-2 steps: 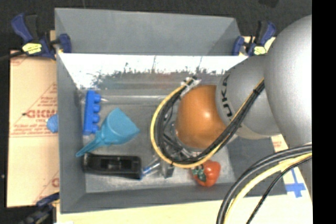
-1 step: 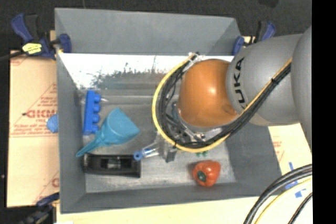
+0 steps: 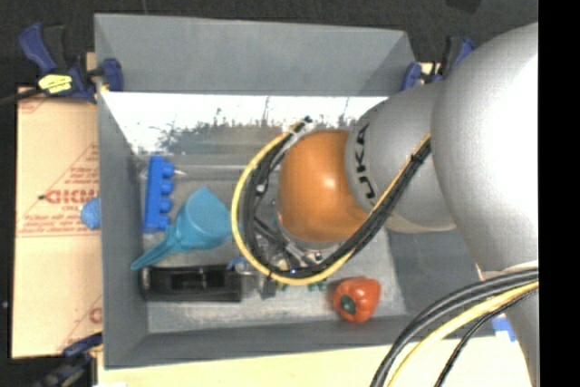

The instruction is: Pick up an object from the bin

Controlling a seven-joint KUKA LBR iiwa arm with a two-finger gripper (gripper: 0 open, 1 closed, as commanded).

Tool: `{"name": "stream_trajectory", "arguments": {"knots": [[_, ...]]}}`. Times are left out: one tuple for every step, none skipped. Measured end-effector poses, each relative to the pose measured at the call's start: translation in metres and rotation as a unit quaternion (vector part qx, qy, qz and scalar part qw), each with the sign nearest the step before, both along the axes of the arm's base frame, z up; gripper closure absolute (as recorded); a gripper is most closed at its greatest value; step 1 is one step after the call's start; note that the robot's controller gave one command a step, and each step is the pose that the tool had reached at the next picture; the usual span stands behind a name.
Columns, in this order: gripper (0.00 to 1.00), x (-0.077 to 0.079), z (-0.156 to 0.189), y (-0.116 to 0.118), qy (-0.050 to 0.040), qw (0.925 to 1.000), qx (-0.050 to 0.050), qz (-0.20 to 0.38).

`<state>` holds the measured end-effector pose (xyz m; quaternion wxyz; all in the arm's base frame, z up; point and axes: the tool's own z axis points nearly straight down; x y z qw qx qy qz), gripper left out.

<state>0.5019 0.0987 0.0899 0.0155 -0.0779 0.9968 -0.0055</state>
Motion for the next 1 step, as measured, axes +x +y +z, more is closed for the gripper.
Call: {"name": "stream_trajectory", "arguments": {"knots": [[1.0, 0.0057, 0.1186, -0.0195, -0.0166, 0.9996, 0.0, 0.023]]}}
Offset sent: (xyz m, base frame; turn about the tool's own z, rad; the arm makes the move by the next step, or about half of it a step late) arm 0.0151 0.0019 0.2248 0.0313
